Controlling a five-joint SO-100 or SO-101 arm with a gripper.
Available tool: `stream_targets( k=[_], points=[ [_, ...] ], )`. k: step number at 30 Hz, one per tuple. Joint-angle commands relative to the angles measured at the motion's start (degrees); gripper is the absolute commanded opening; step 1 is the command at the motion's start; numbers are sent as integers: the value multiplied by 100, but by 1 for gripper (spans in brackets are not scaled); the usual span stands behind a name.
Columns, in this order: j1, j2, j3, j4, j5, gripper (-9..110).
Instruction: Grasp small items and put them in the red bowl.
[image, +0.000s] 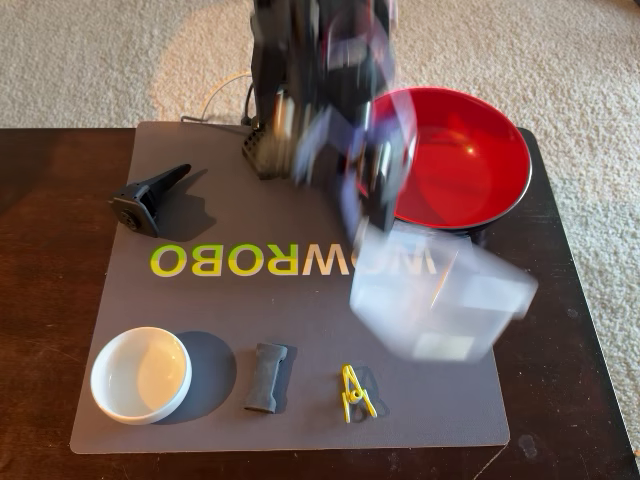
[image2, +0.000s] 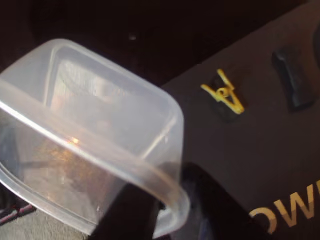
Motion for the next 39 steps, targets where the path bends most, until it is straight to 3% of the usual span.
stream_targets(
  k=[1, 11, 19, 21, 23, 27, 34, 39],
  points=[
    [-932, 1503, 492, 448, 105, 0],
    [-2206, 3445, 5194, 791, 1134, 0],
    [-2892, 4113, 7655, -316, 1169, 0],
    [-2936, 4104, 7849, -589, 1090, 5],
    [-2909, 4096, 7980, -729, 1169, 21],
    [-2689, 4157, 7901, -870, 1248, 43],
    [-1811, 4025, 6768, -940, 791, 51],
    [-88, 2962, 5124, -940, 325, 50]
  ],
)
